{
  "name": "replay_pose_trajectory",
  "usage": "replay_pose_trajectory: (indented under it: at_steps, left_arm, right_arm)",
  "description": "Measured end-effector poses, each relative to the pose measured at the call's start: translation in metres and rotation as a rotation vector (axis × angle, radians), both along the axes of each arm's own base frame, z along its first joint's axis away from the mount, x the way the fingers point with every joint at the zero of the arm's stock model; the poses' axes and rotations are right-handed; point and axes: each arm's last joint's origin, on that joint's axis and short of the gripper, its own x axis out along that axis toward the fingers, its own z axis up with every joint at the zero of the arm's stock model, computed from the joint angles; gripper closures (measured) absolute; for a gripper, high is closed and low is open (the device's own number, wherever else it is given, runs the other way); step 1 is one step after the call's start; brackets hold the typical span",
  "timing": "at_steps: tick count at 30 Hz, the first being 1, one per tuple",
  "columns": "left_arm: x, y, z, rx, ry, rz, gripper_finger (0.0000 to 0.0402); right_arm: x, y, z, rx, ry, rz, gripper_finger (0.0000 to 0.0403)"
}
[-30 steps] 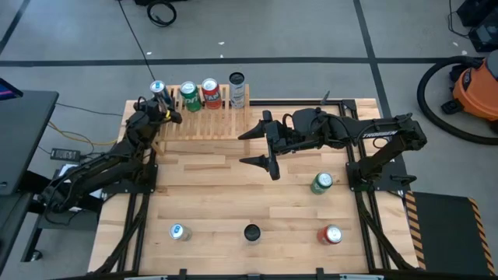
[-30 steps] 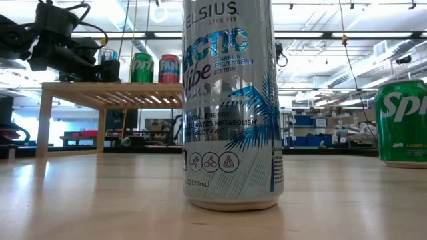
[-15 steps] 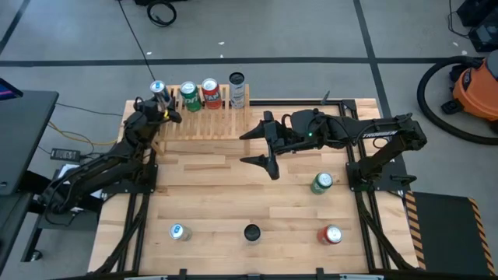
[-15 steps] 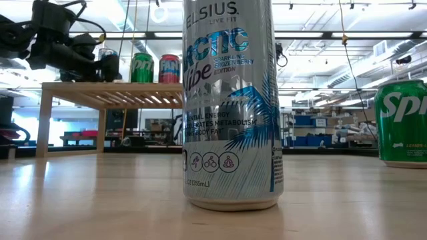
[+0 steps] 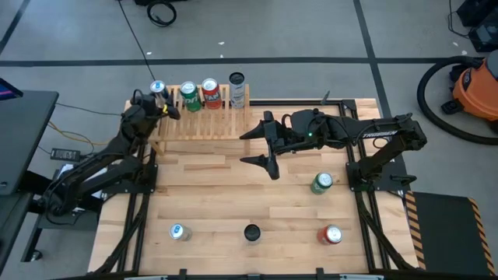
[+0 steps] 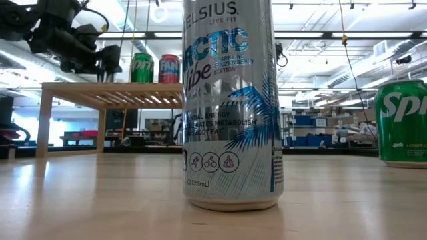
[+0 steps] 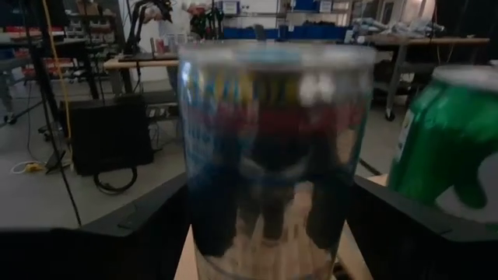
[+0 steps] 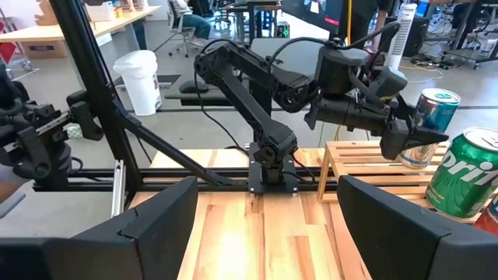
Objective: Place canned beverage on shelf
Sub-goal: Put the top blue soda can on the shelf
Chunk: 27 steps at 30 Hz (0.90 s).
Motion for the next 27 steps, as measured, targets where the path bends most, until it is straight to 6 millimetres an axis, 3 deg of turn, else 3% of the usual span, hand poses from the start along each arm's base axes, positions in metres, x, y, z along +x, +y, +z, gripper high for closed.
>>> replay_pose_trajectory:
  at_steps: [9, 18, 27]
  left_arm:
    - [0.002, -0.005, 0.027, 0.03, -0.025, -0.036, 0.0083]
    - [0.002, -0.019, 0.081, 0.048, 0.04, -0.098, 0.0083]
    - [-0.007, -0.026, 0.112, 0.068, 0.059, -0.057, 0.0083]
  right_arm:
    - [0.0, 0.0, 0.0, 0.0, 0.0, 0.0, 0.0084]
    - [0.0, -0.002, 0.0, 0.0, 0.001, -0.008, 0.0084]
    - [0.0, -0.003, 0.0, 0.0, 0.001, -0.01, 0.0084]
